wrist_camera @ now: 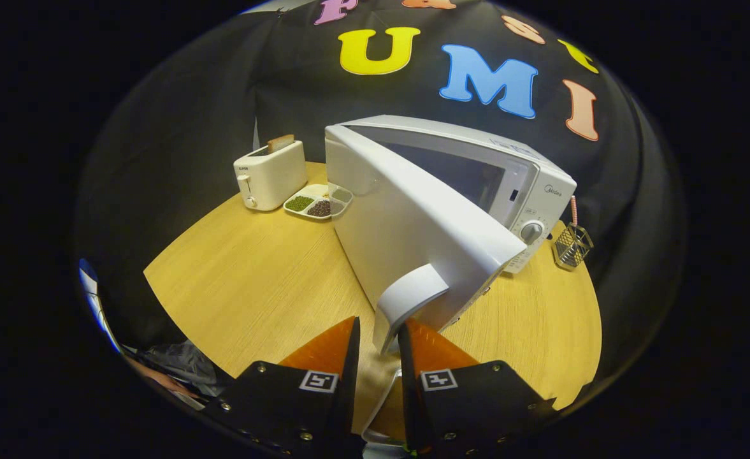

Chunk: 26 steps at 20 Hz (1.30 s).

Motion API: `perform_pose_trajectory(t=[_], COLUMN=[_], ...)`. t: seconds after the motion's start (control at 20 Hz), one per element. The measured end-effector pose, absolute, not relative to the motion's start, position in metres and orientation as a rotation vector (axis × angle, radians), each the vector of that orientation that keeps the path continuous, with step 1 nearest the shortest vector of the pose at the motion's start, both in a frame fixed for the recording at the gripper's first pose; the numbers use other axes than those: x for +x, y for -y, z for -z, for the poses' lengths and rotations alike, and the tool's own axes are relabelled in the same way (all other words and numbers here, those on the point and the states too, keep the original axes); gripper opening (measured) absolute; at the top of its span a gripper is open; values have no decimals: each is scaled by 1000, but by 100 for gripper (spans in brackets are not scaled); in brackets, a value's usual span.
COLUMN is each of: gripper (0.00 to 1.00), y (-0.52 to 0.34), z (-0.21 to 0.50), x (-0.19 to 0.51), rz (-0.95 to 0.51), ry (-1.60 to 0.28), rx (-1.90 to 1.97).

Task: Open the microwave, put the food inside, and close the microwave door.

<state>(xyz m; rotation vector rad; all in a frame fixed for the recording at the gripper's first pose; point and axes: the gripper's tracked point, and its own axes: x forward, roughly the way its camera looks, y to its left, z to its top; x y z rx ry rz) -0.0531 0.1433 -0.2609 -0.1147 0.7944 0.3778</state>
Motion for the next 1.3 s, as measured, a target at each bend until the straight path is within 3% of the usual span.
perform_pose_trajectory(t=[0.85, 1.3], gripper=[33, 33], y=[-235, -307], z=[254, 235], x=[-113, -145], rz=[-487, -717], ry=[-853, -804], rx=[-138, -128])
